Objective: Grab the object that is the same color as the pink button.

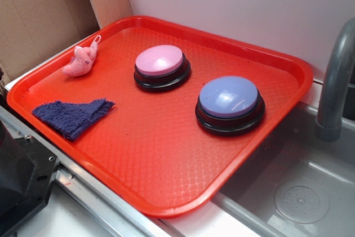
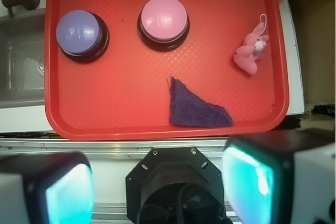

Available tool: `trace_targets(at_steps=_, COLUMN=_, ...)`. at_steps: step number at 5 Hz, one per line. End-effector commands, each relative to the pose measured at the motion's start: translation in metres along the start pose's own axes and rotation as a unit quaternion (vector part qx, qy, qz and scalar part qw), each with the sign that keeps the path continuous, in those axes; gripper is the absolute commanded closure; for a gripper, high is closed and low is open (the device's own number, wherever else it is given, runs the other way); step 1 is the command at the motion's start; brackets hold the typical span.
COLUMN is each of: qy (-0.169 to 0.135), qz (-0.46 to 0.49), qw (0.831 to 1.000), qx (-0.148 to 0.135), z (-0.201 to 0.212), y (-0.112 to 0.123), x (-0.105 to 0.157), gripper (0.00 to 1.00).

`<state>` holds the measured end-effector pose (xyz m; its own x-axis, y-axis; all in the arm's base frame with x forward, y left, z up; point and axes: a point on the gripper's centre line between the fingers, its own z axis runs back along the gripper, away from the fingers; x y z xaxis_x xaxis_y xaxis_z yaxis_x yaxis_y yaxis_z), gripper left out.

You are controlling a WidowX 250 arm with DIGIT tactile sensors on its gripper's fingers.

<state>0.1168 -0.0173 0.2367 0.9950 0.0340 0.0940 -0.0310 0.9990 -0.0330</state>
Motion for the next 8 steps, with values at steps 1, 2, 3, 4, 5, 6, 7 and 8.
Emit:
trace_targets(at_steps=1, qy=0.0, qz=0.0, qw=1.0, qx=0.0, z=0.0, y=0.0, x=0.0, gripper=0.0)
trace_targets(at_steps=2, qy=-0.021, qz=0.068, qw=0.997, qx=0.01, z=-0.012, y=0.019, x=0.013, gripper=0.0)
trace_targets(at_steps=3, qy=-0.028, qz=0.157, qw=0.987, qx=0.001, z=-0.028, y=0.043, x=0.026, gripper=0.0)
trace_targets(at_steps=4, qy=-0.059, qz=0.255, qw=0.965, qx=0.02, z=-0.047, y=0.065, x=0.04, gripper=0.0)
trace_targets(at_steps=5, qy=-0.064, qz=0.327, qw=0.942, qx=0.048, z=-0.069, y=0.093, x=0.057, gripper=0.0)
trace_targets(at_steps=6, qy=-0.077, qz=0.377, qw=0.921, qx=0.061, z=-0.095, y=0.119, x=0.073, gripper=0.0)
trace_targets(at_steps=7, qy=-0.096, qz=0.409, qw=0.904, qx=0.08, z=-0.117, y=0.136, x=0.081, gripper=0.0)
trace_targets(at_steps=8, qy=-0.108, qz=0.432, qw=0.89, qx=0.094, z=-0.151, y=0.154, x=0.089, gripper=0.0)
